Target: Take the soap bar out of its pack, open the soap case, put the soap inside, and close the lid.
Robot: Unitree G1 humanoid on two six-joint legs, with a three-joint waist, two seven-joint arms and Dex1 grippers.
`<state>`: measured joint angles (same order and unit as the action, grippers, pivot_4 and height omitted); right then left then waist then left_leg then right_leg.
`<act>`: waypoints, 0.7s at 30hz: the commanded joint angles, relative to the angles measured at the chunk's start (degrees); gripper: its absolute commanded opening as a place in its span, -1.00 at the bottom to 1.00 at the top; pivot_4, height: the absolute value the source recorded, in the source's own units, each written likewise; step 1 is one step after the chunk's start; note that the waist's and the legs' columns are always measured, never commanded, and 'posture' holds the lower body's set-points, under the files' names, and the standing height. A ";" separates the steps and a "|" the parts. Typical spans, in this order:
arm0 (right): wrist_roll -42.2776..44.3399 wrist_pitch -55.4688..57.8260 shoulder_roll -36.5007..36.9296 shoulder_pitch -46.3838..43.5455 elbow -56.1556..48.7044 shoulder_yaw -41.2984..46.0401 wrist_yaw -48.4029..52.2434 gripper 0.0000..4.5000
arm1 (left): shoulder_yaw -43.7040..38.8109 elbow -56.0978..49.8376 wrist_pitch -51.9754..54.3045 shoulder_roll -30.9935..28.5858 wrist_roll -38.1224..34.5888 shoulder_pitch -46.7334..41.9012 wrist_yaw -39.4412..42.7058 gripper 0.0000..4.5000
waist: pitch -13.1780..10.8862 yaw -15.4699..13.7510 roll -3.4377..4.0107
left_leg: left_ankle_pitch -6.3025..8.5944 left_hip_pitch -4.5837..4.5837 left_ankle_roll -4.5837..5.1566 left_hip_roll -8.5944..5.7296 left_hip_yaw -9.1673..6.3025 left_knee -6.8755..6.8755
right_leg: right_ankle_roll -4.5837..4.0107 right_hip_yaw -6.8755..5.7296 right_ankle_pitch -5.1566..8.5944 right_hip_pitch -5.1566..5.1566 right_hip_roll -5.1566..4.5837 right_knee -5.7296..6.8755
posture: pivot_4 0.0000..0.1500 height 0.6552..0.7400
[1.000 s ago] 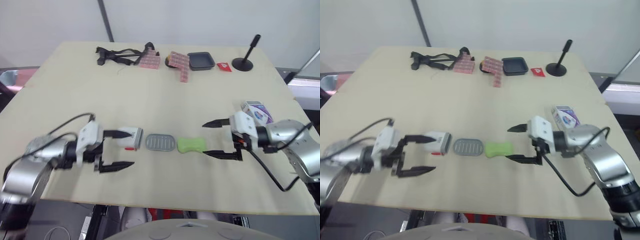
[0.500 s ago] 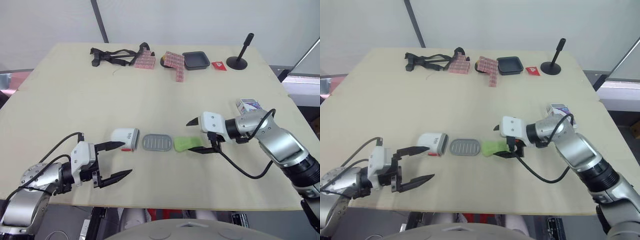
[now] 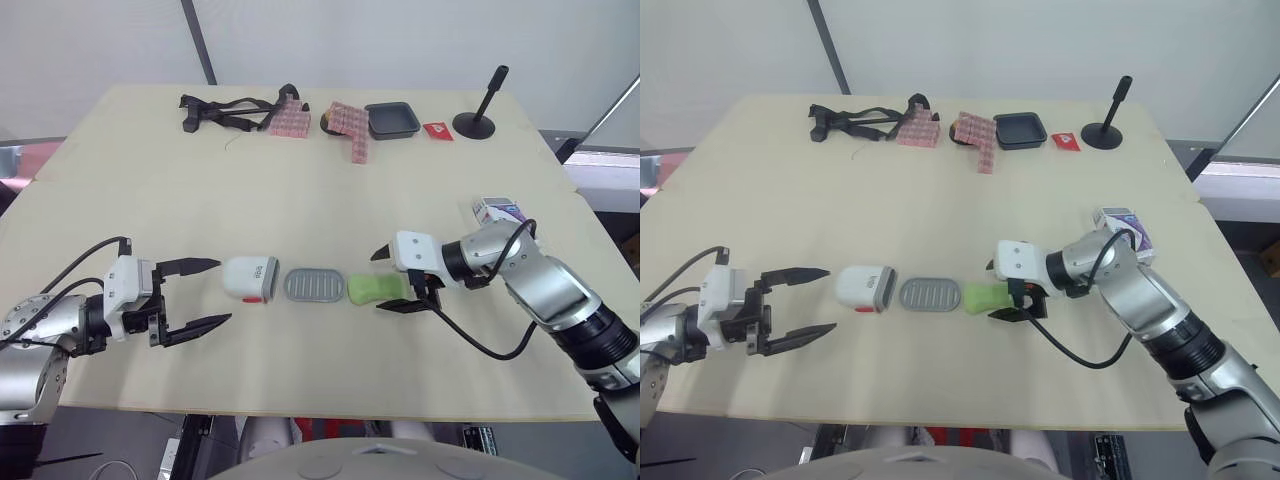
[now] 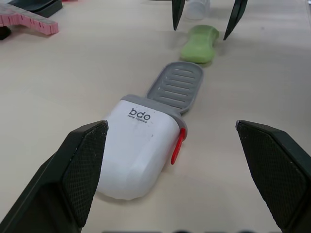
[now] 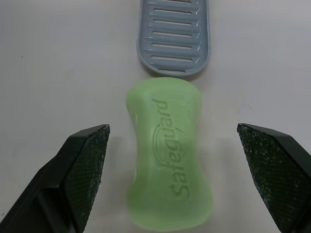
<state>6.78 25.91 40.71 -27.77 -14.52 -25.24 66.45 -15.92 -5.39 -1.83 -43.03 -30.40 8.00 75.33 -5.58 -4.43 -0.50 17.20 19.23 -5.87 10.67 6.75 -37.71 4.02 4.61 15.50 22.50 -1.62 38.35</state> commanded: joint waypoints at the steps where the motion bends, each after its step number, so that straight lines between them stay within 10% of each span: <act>1: -1.67 -0.17 0.06 -1.35 -1.09 -0.99 0.49 1.00 | -1.81 -0.38 -1.24 -1.24 -0.88 -0.96 0.85 0.99 | 0.00 -0.02 -0.01 | 0.00 0.00 0.00 0.00 0.00 0.00 | 0.00 -0.01 0.00 -0.01 0.00 0.00 | 1.00 1.00; 13: -5.30 1.45 -1.64 -3.58 2.74 -3.18 0.25 1.00 | -0.43 -1.45 -0.73 -0.92 -0.28 -3.09 -0.57 0.99 | 0.00 -0.03 0.00 | 0.00 0.02 -0.01 0.01 0.01 0.00 | 0.00 -0.02 0.00 0.00 0.00 0.02 | 1.00 1.00; 21: -6.13 2.33 -1.99 -2.84 2.86 -3.70 0.38 -0.11 | -0.18 -1.35 -0.74 -1.06 0.10 -3.11 -0.65 1.00 | 0.02 -0.05 -0.02 | 0.00 0.05 -0.01 0.01 0.01 0.00 | 0.00 -0.02 0.00 0.00 0.00 0.02 | 1.00 1.00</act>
<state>1.13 28.12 38.42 -30.66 -11.06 -29.01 66.63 -15.66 -5.54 -1.96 -43.62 -30.12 5.19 74.79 -5.57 -4.48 -0.53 17.20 19.28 -5.88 10.68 6.76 -37.71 4.02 4.59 15.50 22.47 -1.62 38.38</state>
